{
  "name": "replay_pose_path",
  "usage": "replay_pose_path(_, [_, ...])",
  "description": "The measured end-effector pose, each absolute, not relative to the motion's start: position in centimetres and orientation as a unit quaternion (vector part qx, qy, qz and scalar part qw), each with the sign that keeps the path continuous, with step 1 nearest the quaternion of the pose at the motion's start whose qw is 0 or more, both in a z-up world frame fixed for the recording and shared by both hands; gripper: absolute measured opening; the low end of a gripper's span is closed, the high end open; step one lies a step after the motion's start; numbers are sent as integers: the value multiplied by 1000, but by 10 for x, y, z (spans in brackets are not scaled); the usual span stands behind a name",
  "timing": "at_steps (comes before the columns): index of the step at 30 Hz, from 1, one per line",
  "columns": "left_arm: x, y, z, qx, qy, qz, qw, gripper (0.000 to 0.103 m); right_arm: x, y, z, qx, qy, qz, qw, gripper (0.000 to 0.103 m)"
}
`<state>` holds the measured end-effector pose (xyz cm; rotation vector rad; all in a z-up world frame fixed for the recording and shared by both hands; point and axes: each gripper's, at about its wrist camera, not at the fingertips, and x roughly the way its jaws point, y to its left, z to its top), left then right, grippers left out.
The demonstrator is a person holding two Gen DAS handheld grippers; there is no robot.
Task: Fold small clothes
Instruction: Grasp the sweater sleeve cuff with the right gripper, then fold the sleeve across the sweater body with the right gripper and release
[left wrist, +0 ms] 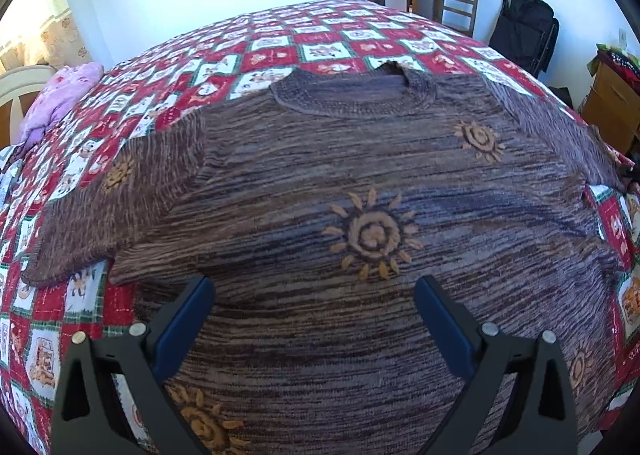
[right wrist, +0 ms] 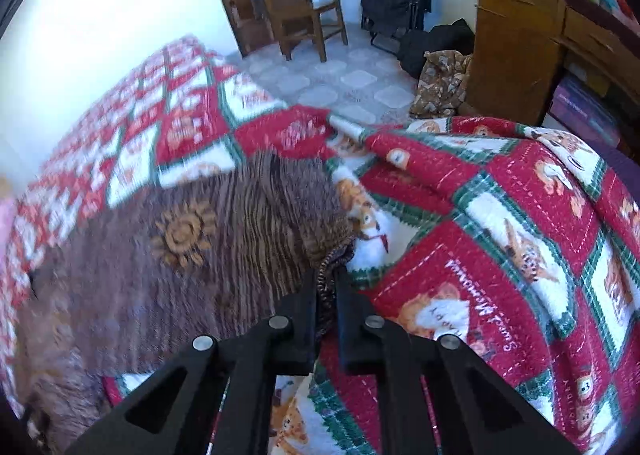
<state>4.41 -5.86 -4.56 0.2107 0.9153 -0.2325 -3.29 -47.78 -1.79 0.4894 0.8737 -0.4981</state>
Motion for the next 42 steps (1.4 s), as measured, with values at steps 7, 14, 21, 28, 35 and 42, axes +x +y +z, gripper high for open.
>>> replay_pose_path(7, [46,-53,-47,85,444,-114,885,102,-18,-443,23,244,382,-187,872,7])
replay_pose_path(14, [42,-48,-44,79,438,-113,888,102,31,-322,57,189,380,-81,902,7])
replay_pose_path(21, [44,-31,-39,66,431,-100,895,102,80,-183,39,141,397,36,906,7])
replay_pose_path(28, [50,-6,-39,55,427,-80,899,102,94,-107,-20,116,424,73,895,7])
replay_pose_path(35, [53,-2,-45,42,435,-76,896,102,87,-90,-44,96,432,83,893,11])
replay_pose_path(42, [49,-7,-44,47,433,-86,896,102,76,-111,-33,195,415,165,873,67])
